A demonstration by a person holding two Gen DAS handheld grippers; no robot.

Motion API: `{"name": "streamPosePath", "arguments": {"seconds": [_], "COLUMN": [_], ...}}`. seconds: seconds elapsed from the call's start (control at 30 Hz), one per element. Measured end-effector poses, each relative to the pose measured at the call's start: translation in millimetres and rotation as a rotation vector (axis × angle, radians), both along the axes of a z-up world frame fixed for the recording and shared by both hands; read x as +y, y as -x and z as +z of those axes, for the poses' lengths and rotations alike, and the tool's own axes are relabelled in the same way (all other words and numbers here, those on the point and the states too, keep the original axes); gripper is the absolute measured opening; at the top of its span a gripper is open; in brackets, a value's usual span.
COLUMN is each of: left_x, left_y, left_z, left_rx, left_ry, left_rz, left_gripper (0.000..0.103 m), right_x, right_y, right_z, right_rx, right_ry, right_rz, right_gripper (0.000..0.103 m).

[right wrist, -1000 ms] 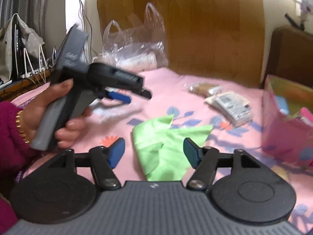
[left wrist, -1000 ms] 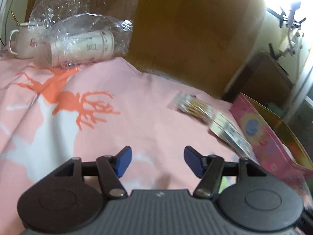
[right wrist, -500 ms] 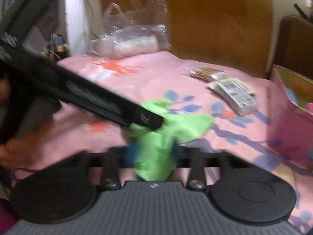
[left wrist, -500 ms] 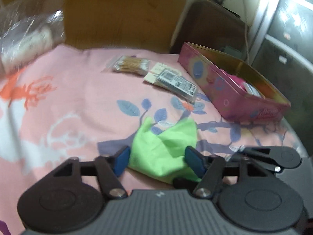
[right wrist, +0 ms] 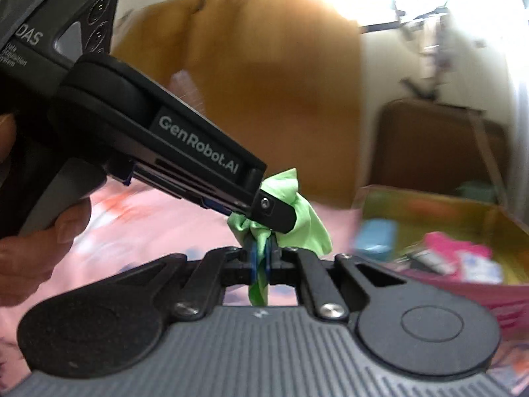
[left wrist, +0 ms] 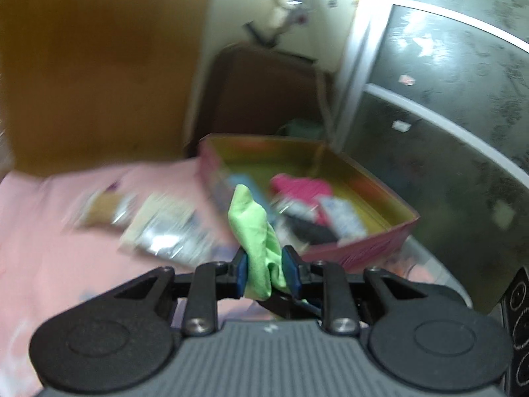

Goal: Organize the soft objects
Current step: 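Carry the green cloth into the tin box and open the right tool, then move the right tool to the bag of cotton swabs and grasp it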

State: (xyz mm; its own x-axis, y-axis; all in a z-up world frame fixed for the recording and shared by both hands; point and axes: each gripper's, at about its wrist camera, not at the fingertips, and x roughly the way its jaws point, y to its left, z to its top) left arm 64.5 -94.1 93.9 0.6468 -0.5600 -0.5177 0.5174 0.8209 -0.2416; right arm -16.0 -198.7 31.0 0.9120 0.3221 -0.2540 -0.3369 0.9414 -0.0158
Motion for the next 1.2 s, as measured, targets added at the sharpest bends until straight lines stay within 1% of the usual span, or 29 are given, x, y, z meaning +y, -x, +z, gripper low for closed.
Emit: {"name": "streamPosePath", "arguments": {"seconds": [0.1, 0.13, 0.2, 0.23, 0.27, 0.3, 0.33, 0.37, 0.4, 0.43, 0.5, 0.57, 0.67, 0.73, 0.8, 0.87, 0.97, 1.03, 1.1, 1.2], "left_x": [-39.4, -51.7, -73.3, -86.1, -93.7, -99.8, -101.7, -102.4, -99.4, -93.7, -86.9, -79.8, -61.3, -46.0, -24.5, 1.9, 44.7, 73.0, 101.5, 144.2], "left_y": [-19.8, -26.6, -37.9, -46.6, -53.1, -59.9, -64.6, -68.4, -70.0, -69.7, -69.2, -69.1, -63.8, -60.1, -56.9, -56.6, -59.0, -60.8, -62.3, -65.4], "left_z": [6.7, 7.4, 6.0, 3.9, 0.4, -3.3, -7.6, -11.9, -15.8, -19.7, -24.8, -28.1, -30.0, -31.9, -36.1, -43.3, -57.3, -64.3, -70.9, -79.6], "left_rx": [-0.017, -0.019, -0.023, -0.028, -0.032, -0.034, -0.032, -0.02, -0.004, 0.004, -0.005, -0.011, -0.009, -0.024, -0.017, 0.011, 0.042, 0.043, 0.043, 0.053], "left_ry": [0.018, 0.021, 0.008, -0.016, -0.041, -0.065, -0.086, -0.097, -0.09, -0.079, -0.095, -0.113, -0.089, -0.091, -0.097, -0.106, -0.154, -0.2, -0.235, -0.244], "left_rz": [-0.05, -0.056, -0.053, -0.037, -0.011, 0.025, 0.063, 0.093, 0.106, 0.107, 0.129, 0.163, 0.189, 0.217, 0.257, 0.307, 0.419, 0.497, 0.573, 0.677], "left_gripper": [0.024, 0.026, 0.041, 0.058, 0.068, 0.072, 0.074, 0.074, 0.074, 0.075, 0.076, 0.076, 0.076, 0.077, 0.077, 0.077, 0.077, 0.077, 0.077, 0.077], "right_x": [-28.1, -37.4, -51.0, -57.0, -60.2, -63.6, -68.4, -77.9, -85.4, -92.0, -101.4, -104.1, -104.8, -104.4, -103.0, -104.5, -101.0, -94.2, -79.0, -43.4], "right_y": [-9.4, -13.7, -24.5, -32.2, -40.5, -54.7, -67.3, -74.4, -78.0, -78.6, -78.8, -76.0, -66.6, -65.3, -65.3, -64.3, -56.8, -49.5, -42.4, -41.0], "right_z": [6.2, 6.7, 5.2, 3.2, 1.0, -4.7, -10.4, -15.4, -19.6, -23.1, -24.9, -23.6, -23.2, -23.2, -21.0, -19.8, -15.3, -8.1, 1.6, 11.6], "right_rx": [-0.029, -0.036, -0.043, -0.048, -0.061, -0.064, -0.05, -0.036, -0.021, -0.001, 0.031, 0.017, -0.011, -0.033, -0.047, -0.063, -0.111, -0.141, -0.157, -0.126], "right_ry": [-0.009, -0.008, -0.002, 0.007, 0.027, 0.058, 0.08, 0.07, 0.038, 0.0, -0.061, -0.081, -0.09, -0.1, -0.114, -0.128, -0.147, -0.165, -0.17, -0.15], "right_rz": [-0.101, -0.139, -0.204, -0.241, -0.298, -0.361, -0.422, -0.454, -0.47, -0.472, -0.461, -0.46, -0.45, -0.449, -0.446, -0.443, -0.433, -0.398, -0.322, -0.163], "right_gripper": [0.008, 0.008, 0.008, 0.011, 0.016, 0.025, 0.05, 0.057, 0.057, 0.057, 0.058, 0.065, 0.066, 0.067, 0.066, 0.066, 0.066, 0.066, 0.066, 0.066]}}
